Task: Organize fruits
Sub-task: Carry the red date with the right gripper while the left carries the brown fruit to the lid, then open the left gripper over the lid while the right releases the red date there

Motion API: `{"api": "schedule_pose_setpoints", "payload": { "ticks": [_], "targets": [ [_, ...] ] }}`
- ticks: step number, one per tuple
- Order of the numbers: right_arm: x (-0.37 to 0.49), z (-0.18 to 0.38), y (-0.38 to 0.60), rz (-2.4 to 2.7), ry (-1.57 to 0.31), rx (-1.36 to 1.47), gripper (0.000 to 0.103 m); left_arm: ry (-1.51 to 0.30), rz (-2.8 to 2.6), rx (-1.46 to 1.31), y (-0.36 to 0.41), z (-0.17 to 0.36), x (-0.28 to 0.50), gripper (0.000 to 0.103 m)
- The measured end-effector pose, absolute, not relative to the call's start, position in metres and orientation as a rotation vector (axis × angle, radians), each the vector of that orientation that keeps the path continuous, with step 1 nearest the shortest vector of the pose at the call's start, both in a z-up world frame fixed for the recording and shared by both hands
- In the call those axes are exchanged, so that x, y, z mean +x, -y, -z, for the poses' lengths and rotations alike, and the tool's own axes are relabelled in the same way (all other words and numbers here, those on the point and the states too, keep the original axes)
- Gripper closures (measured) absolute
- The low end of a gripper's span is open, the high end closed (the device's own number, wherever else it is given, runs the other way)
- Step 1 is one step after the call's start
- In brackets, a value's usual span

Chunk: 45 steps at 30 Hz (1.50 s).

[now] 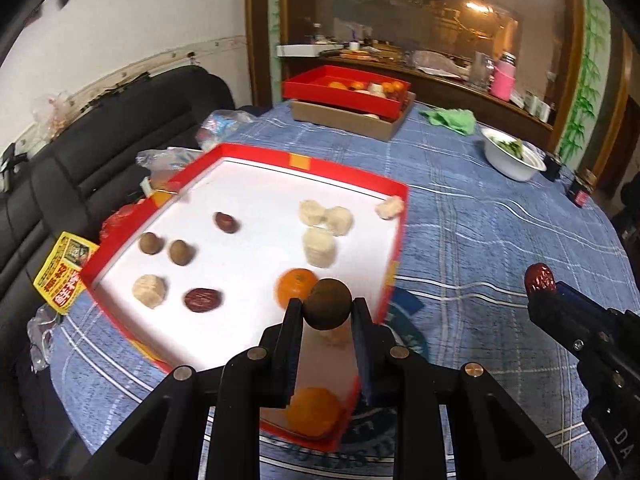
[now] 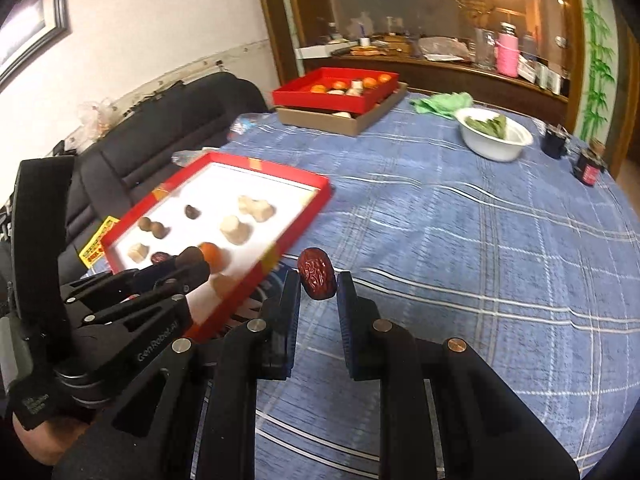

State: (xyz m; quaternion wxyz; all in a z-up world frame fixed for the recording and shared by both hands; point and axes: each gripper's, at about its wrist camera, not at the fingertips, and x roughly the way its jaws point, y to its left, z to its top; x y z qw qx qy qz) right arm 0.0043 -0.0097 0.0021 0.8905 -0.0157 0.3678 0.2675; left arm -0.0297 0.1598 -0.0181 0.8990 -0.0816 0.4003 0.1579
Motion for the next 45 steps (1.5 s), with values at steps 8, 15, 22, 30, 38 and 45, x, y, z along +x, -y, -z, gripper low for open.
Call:
{"api": "schedule_pose_setpoints", "payload": {
  "ticks": [8,15,22,30,38,45],
  "targets": [
    [0.008,-0.015,-0.028,-0.637,-0.746,-0.047,0.086,-0.826,-0.422,-0.21,-0.204,0.014,-0.029,0.08],
    [0.023,-0.021,-0.073,-0.704,-0.742,-0.065,0.086,-0.834,-0.515,-0.25,-0.253,0.019,-0.024,0.08],
    [0.049,-0.003,-0.117,-0.732,-0.791,-0.08,0.085,-0.844,-0.57,-0.259,-0.281,0.026,-0.011,0.08],
    [0.073,0.019,-0.15,-0.728,-0.844,-0.099,0.085,-0.859,-0.59,-0.261,-0.294,0.032,0.002,0.08],
    [0.085,0.027,-0.156,-0.711,-0.866,-0.11,0.085,-0.878,-0.612,-0.267,-0.3,0.04,0.011,0.08],
    [0.093,0.037,-0.161,-0.687,-0.905,-0.136,0.085,-0.888,-0.593,-0.303,-0.304,0.041,0.017,0.079]
  ]
}}
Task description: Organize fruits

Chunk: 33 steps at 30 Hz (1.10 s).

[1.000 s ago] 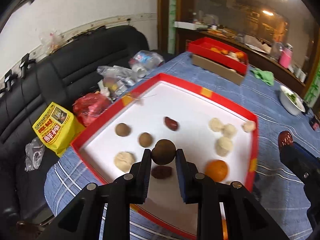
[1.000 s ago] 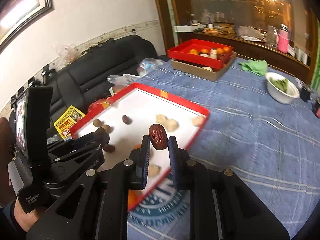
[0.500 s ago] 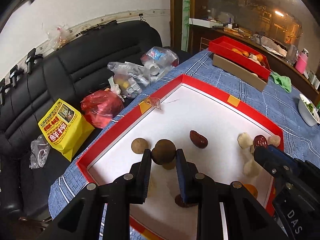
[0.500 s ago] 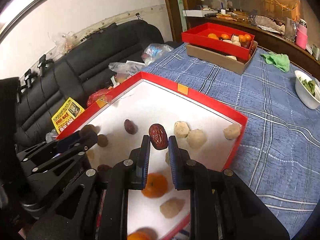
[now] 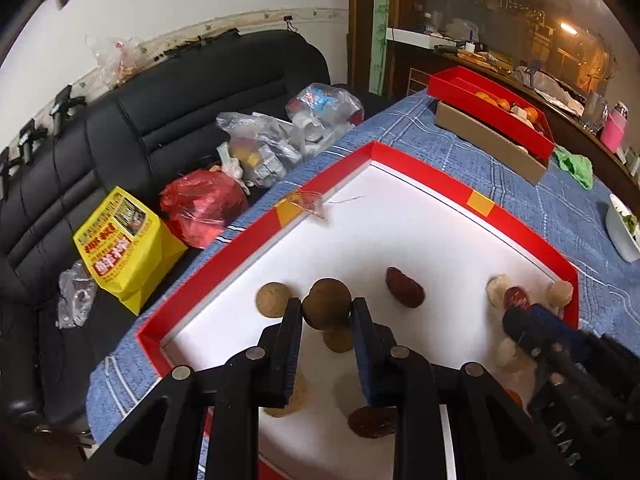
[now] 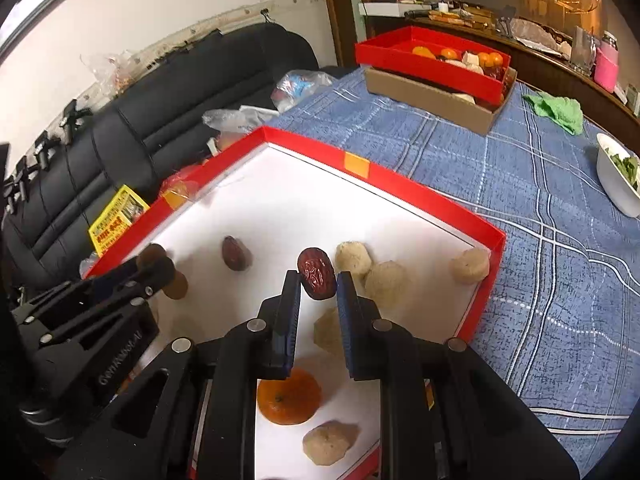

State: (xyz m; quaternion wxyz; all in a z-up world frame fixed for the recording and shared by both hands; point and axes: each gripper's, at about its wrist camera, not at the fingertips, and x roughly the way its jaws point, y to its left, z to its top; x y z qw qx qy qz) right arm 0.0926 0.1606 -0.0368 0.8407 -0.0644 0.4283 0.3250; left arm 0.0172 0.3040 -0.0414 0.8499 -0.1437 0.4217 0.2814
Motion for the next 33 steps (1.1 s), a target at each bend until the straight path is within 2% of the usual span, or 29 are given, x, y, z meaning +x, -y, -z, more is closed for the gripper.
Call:
{"api": "schedule_pose_setpoints", "payload": {
  "ticks": [1,2,3,4,5,8,11,15,18,33],
  "targets": [
    [0.093,0.039,-0.161,-0.679,-0.913,-0.144,0.084,-0.901,-0.584,-0.307,-0.304,0.042,0.019,0.076],
    [0.093,0.04,-0.161,-0.677,-0.919,-0.152,0.081,-0.92,-0.579,-0.307,-0.303,0.042,0.02,0.064],
    [0.092,0.039,-0.161,-0.677,-0.916,-0.156,0.057,-0.938,-0.586,-0.307,-0.304,0.043,0.021,0.06],
    [0.09,0.037,-0.159,-0.675,-0.912,-0.16,0.044,-0.942,-0.598,-0.311,-0.304,0.043,0.02,0.055],
    [0.088,0.035,-0.157,-0.654,-0.901,-0.174,0.037,-0.937,-0.596,-0.316,-0.304,0.042,0.018,0.052],
    [0.083,0.024,-0.142,-0.657,-0.869,-0.152,0.023,-0.928,-0.597,-0.31,-0.3,0.038,0.01,0.044],
    [0.072,0.012,-0.124,-0.659,-0.831,-0.13,0.021,-0.899,-0.597,-0.284,-0.292,0.03,0.002,0.039],
    [0.051,-0.001,-0.103,-0.694,-0.782,-0.125,0.0,-0.864,-0.576,-0.273,-0.279,0.017,-0.015,0.037],
    [0.035,-0.01,-0.086,-0.701,-0.744,-0.119,0.0,-0.849,-0.584,-0.286,-0.272,0.01,-0.024,0.028],
    [0.003,-0.022,-0.042,-0.679,-0.694,-0.163,0.0,-0.838,-0.562,-0.26,-0.235,-0.004,-0.049,0.027]
  ]
}}
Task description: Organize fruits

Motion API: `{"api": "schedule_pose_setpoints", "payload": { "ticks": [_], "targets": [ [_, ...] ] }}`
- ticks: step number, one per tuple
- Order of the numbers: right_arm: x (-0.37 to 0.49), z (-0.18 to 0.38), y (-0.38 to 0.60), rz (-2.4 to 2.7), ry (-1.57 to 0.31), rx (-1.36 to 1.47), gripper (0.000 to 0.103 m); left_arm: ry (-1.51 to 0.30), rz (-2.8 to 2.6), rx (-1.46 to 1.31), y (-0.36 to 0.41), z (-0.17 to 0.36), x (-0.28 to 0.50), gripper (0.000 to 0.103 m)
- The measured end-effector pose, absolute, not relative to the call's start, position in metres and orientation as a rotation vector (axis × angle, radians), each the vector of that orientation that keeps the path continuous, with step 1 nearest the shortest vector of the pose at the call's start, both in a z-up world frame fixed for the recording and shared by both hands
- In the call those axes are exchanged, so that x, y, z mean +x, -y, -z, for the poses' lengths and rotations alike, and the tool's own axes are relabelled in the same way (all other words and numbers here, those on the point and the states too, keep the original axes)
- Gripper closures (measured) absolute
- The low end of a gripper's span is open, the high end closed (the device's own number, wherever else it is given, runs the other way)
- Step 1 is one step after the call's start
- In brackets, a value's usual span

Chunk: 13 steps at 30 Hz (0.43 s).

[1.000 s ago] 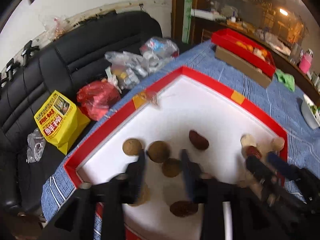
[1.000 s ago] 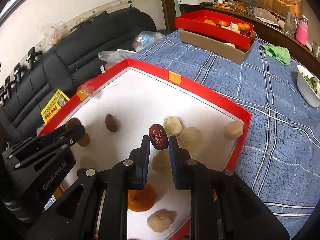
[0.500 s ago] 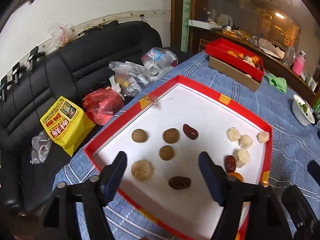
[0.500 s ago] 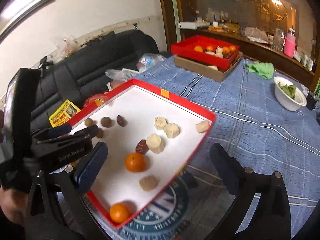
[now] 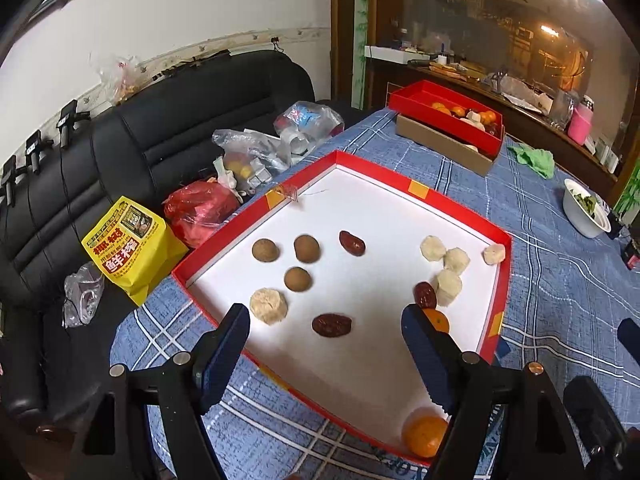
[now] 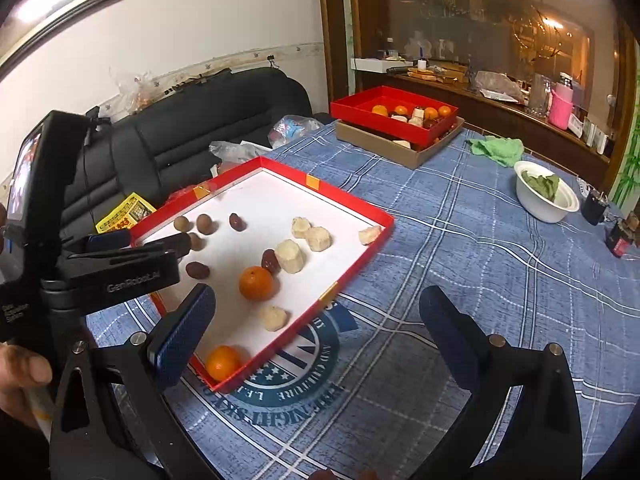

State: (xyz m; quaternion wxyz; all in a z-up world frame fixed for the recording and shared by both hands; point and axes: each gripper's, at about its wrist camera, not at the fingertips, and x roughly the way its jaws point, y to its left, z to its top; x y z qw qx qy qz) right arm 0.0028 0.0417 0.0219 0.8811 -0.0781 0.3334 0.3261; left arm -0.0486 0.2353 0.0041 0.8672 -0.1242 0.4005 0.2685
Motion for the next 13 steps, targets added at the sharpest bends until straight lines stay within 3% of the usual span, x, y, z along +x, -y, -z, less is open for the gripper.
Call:
{"api": "schedule_pose_setpoints", "payload": {
  "ticks": [13],
  "targets": [
    [-0.004,-0.0256,-0.049,-0.679,-0.678,-0.191,0.0,-0.798,-0.556,-0.251,-0.2363,-0.0087,-0.0543,0.026]
  ]
}}
